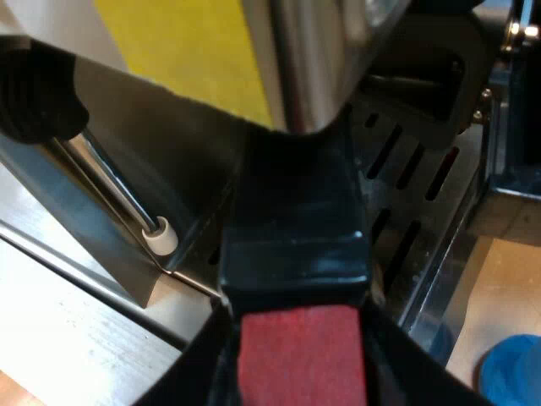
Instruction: Put the handle in the coffee machine
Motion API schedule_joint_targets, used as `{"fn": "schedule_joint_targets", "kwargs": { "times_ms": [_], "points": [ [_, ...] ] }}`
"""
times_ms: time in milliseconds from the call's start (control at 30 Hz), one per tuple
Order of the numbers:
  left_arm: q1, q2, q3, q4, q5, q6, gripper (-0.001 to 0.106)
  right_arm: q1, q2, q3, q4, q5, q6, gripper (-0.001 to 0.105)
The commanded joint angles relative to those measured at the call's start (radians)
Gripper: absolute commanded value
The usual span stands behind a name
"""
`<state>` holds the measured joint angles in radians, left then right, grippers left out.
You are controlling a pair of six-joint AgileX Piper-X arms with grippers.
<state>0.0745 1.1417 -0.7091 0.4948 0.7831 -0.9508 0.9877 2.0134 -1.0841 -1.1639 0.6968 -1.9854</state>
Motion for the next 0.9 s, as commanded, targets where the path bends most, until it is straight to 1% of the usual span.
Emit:
{"fn": "schedule_joint_targets", "kwargs": {
  "times_ms": [33, 67, 167, 500, 800, 900],
  "points": [
    [-0.001, -0.028, -0.029, -0.045, 0.096, -0.009, 0.042, -0.007, -0.018, -0.019, -0.067, -0.005, -0.016, 0.045],
    [-0.001, -0.028, -0.029, -0.045, 0.096, -0.009, 0.048, -0.007, -0.018, -0.019, -0.067, -0.005, -0.016, 0.045],
    [-0.001, -0.028, -0.029, -0.045, 0.096, -0.009, 0.054, -0.007, -0.018, -0.019, -0.067, -0.005, -0.016, 0.045],
    [-0.001, -0.028, -0.029, -0.043, 0.096, -0.018, 0.054, -0.007, -0.018, -0.019, -0.067, -0.005, -0.016, 0.045],
    [-0.001, -0.063, -0.029, 0.027, 0.096, -0.018, 0.054, -0.007, -0.018, -0.051, -0.079, -0.005, -0.018, 0.045],
    [-0.001, -0.075, -0.029, 0.046, 0.096, -0.018, 0.054, -0.007, -0.018, -0.054, -0.077, -0.005, -0.038, 0.045]
  ]
}}
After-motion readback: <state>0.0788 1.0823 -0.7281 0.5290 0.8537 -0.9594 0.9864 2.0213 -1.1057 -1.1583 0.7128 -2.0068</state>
